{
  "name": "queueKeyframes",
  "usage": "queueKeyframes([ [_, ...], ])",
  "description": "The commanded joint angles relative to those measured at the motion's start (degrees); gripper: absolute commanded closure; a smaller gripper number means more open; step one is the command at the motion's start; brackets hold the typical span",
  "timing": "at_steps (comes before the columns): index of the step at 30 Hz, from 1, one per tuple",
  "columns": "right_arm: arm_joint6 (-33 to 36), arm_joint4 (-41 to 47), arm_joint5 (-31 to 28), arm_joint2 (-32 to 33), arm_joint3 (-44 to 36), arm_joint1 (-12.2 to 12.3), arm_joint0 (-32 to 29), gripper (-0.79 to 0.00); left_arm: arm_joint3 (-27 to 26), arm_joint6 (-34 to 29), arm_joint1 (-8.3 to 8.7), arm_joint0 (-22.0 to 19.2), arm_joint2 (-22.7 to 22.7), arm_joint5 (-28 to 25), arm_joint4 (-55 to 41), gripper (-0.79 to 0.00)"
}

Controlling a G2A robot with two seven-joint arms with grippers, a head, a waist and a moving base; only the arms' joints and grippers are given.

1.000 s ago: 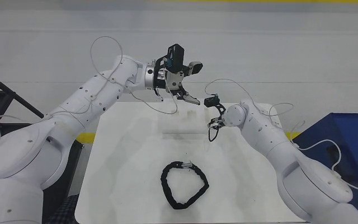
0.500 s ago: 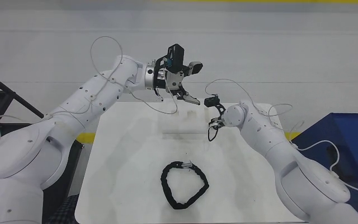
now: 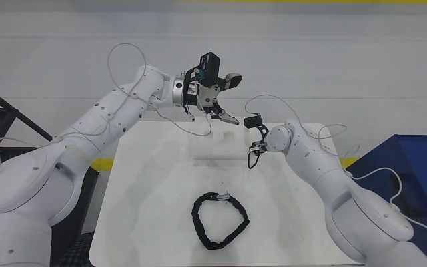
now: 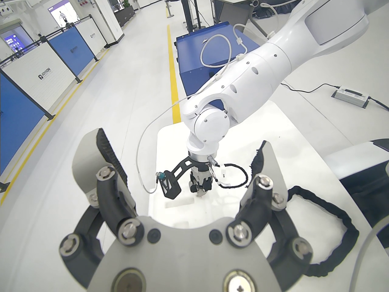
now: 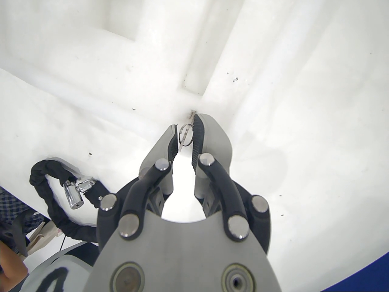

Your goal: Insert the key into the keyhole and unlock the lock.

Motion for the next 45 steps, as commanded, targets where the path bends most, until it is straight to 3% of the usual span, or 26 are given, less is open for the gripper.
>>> queueKeyframes([
  [1,-0.1,-0.1,0.2,0.2,0.6,-0.2,0.1,0.0,0.0,0.0,0.0,0.0,0.0,0.0,0.0,-0.785],
  [18,3.9,-3.8,-1.2,1.0,-1.6,-0.1,2.3,0.0,0.0,0.0,0.0,0.0,0.0,0.0,0.0,-0.785],
  [27,6.3,-5.4,-1.6,3.7,-7.0,2.3,2.8,0.0,0.0,0.0,0.0,0.0,0.0,0.0,0.0,-0.785],
  [38,4.0,-12.0,6.3,6.5,-12.3,5.1,1.1,0.0,0.0,0.0,0.0,0.0,0.0,0.0,0.0,-0.785],
  [45,7.6,-10.0,3.5,9.1,-12.9,6.1,0.8,0.0,0.0,0.0,0.0,0.0,0.0,0.0,0.0,-0.785],
])
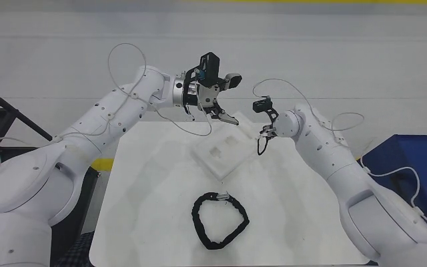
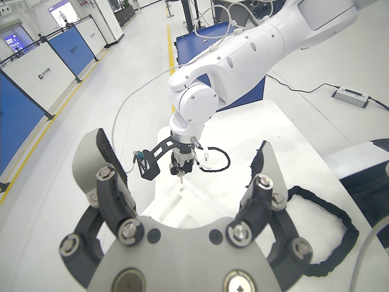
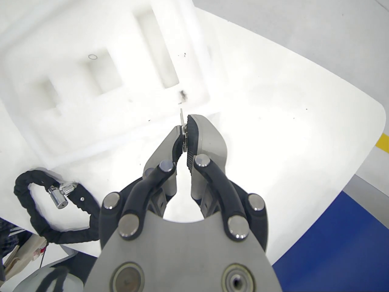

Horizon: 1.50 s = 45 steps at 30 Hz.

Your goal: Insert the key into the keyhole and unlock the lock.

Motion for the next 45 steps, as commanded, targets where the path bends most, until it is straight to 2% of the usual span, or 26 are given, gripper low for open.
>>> queueKeyframes([
  [1,1.7,2.5,-3.0,1.4,-0.1,0.4,0.0,0.0,0.0,0.0,0.0,0.0,0.0,0.0,0.0,-0.785],
  [8,10.3,12.7,-13.8,7.5,-1.4,2.5,0.0,0.0,0.0,0.0,0.0,0.0,0.0,0.0,0.0,-0.785],
  [16,20.4,26.3,-19.6,15.6,-7.5,5.7,-2.6,0.0,0.0,0.0,0.0,0.0,0.0,0.0,0.0,-0.785],
  [20,23.5,31.5,-18.0,18.7,-12.9,7.6,-4.7,0.0,0.0,0.0,0.0,0.0,0.0,0.0,0.0,-0.785],
  [33,27.5,39.3,-14.0,30.2,-32.2,15.6,-14.0,0.0,0.0,0.0,0.0,0.0,0.0,0.0,0.0,-0.785],
  [36,28.6,44.3,-12.9,32.1,-33.7,17.0,-15.7,0.0,0.0,0.0,0.0,0.0,0.0,0.0,0.0,-0.785],
  [45,28.0,48.7,-13.6,33.3,-34.7,19.7,-16.9,0.0,0.0,0.0,0.0,0.0,0.0,0.0,0.0,-0.785],
])
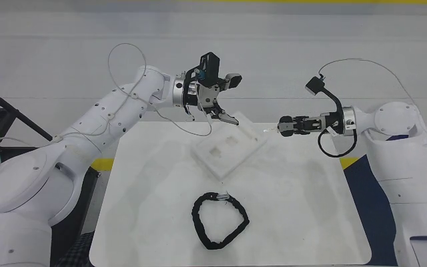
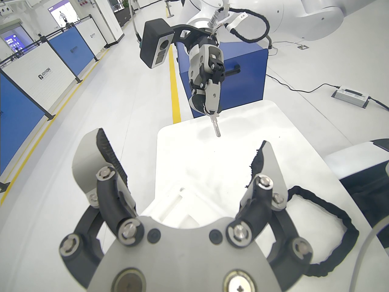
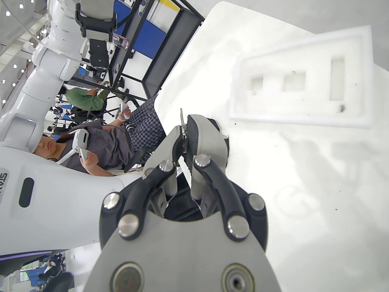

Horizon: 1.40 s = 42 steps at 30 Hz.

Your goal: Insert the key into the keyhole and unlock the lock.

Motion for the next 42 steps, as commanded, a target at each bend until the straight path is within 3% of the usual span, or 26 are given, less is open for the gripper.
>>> queueKeyframes([
  [1,0.0,0.0,0.0,0.0,0.0,0.0,0.0,0.0,0.0,0.0,0.0,0.0,0.0,0.0,0.0,-0.785],
  [11,0.0,0.0,0.0,0.0,0.0,0.0,0.0,0.0,-0.3,-0.4,0.01,0.5,-0.2,0.7,-0.1,-0.785],
  [15,0.0,0.0,0.0,0.0,0.0,0.0,0.0,0.0,-1.3,-3.8,0.61,3.4,-1.4,4.9,0.7,-0.785],
  [25,0.0,0.0,0.0,0.0,0.0,0.0,0.0,0.0,-0.9,-4.2,1.66,11.9,-2.2,2.4,7.2,-0.785],
  [30,0.0,0.0,0.0,0.0,0.0,0.0,0.0,0.0,-0.8,-4.6,0.71,15.0,-1.7,0.0,10.3,-0.785],
  [42,0.0,0.0,0.0,0.0,0.0,0.0,0.0,0.0,1.4,-5.9,-4.23,19.4,0.0,0.0,21.9,-0.785],
])
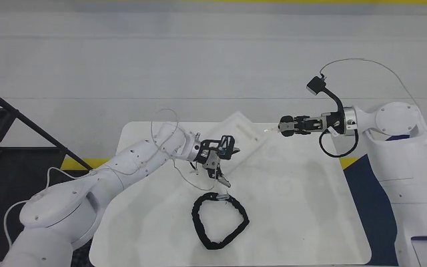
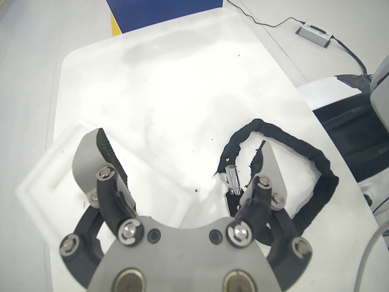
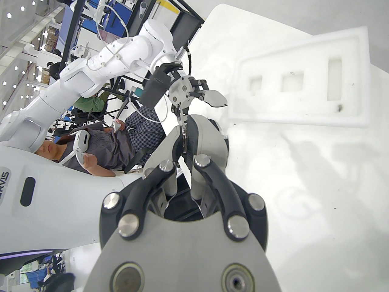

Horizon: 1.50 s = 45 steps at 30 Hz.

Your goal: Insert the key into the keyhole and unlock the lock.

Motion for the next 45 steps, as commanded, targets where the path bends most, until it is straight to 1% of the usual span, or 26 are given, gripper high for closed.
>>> queueKeyframes([
  [1,0.0,0.0,0.0,0.0,0.0,0.0,0.0,0.0,1.4,0.1,-0.98,0.8,0.0,0.0,2.3,-0.785],
  [4,0.0,0.0,0.0,0.0,0.0,0.0,0.0,0.0,3.0,-0.4,-2.12,1.4,0.0,0.0,5.4,-0.785],
  [8,0.0,0.0,0.0,0.0,0.0,0.0,0.0,0.0,4.5,-0.1,-3.16,0.8,0.0,0.0,8.5,-0.785],
  [23,0.0,0.0,0.0,0.0,0.0,0.0,0.0,0.0,4.5,-0.1,-3.16,0.8,0.0,0.0,8.5,-0.785],
  [25,0.0,0.0,0.0,0.0,0.0,0.0,0.0,0.0,4.3,-0.5,-3.09,2.1,-0.7,1.4,7.3,-0.785],
  [26,0.0,0.0,0.0,0.0,0.0,0.0,0.0,0.0,4.2,-0.5,-3.01,2.5,-1.0,1.2,6.8,-0.785],
  [28,0.0,0.0,0.0,0.0,0.0,0.0,0.0,0.0,4.1,0.0,-2.7,3.5,-1.4,0.3,6.4,-0.785],
  [30,0.0,0.0,0.0,0.0,0.0,0.0,0.0,0.0,3.9,2.4,-2.03,4.7,-2.0,0.4,6.8,-0.785],
  [33,0.0,0.0,0.0,0.0,0.0,0.0,0.0,0.0,2.7,5.9,-0.64,6.3,-1.8,0.3,11.2,-0.785],
  [36,0.0,0.0,0.0,0.0,0.0,0.0,0.0,0.0,2.8,10.5,0.78,8.1,-2.1,1.3,13.9,-0.785],
  [39,0.0,0.0,0.0,0.0,0.0,0.0,0.0,0.0,3.0,14.7,1.9,9.6,-2.3,3.9,16.8,-0.785],
  [42,0.0,0.0,0.0,0.0,0.0,0.0,0.0,0.0,3.3,18.2,2.5,10.8,-2.1,5.5,19.8,-0.785],
  [45,0.0,0.0,0.0,0.0,0.0,0.0,0.0,0.0,3.4,20.9,2.7,11.8,-1.6,6.6,22.4,-0.785],
])
